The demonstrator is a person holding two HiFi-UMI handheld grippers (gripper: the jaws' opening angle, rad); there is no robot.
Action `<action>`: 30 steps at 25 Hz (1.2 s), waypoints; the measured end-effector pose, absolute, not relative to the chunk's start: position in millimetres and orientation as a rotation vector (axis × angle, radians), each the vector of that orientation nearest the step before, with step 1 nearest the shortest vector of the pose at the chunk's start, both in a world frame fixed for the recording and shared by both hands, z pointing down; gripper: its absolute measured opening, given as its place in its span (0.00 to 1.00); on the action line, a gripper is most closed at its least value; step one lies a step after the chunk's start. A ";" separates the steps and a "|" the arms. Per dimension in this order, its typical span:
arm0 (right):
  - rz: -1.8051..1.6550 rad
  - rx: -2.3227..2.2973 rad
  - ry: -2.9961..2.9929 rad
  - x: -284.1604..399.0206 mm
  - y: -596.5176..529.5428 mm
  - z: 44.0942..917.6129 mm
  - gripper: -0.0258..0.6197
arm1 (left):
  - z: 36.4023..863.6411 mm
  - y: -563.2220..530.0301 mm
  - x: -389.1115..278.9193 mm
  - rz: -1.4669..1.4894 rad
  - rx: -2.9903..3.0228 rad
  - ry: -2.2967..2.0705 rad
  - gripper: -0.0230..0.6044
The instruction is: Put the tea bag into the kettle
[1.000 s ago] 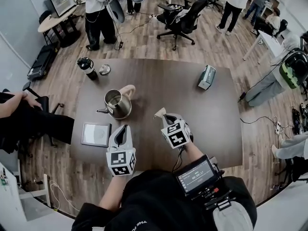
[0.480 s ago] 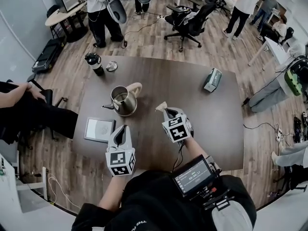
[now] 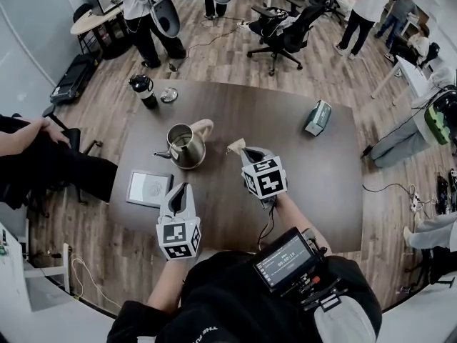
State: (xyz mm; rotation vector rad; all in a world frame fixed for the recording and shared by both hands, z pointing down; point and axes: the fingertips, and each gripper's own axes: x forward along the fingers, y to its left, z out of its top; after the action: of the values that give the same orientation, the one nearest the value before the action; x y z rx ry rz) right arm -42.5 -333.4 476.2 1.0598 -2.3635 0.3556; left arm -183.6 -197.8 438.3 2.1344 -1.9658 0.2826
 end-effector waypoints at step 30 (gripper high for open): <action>0.219 0.836 -2.499 -157.3 -328.0 439.3 0.05 | 433.8 -179.2 -253.4 0.242 1.968 -2.116 0.06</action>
State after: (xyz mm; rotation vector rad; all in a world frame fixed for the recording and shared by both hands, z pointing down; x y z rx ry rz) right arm -157.3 -328.0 439.3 0.8362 -2.4985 0.2192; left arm -253.4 -179.2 433.8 1.9682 -2.1155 0.2421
